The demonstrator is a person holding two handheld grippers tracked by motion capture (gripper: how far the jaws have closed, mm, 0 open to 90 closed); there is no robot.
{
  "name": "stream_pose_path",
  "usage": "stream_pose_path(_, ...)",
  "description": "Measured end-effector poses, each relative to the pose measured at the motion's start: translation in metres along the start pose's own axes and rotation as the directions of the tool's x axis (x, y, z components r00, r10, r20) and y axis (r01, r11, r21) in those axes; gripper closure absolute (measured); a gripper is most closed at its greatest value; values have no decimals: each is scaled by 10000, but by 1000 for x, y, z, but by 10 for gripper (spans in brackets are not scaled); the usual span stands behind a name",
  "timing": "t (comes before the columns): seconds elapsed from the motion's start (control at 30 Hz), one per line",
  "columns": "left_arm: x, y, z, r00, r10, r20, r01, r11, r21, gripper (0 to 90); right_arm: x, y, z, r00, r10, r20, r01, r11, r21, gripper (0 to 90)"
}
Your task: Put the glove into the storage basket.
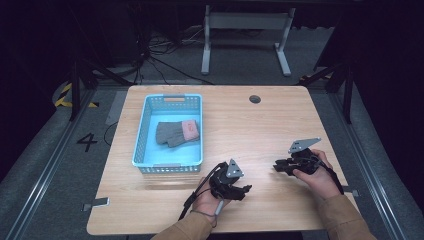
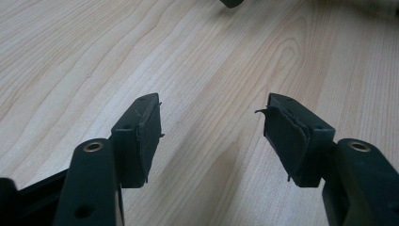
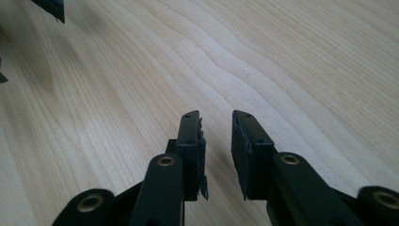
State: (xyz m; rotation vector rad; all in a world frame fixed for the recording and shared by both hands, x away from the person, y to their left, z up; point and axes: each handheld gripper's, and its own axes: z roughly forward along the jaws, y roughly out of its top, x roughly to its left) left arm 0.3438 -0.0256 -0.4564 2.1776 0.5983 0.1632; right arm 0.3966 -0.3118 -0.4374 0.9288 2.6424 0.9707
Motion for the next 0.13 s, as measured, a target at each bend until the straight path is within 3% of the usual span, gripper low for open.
stream_pose_path(0.13,-1,0,-1,9999,156,-10,-156,9997,161,372,1,2,1,9995,-225,218,232,9992,-323,708)
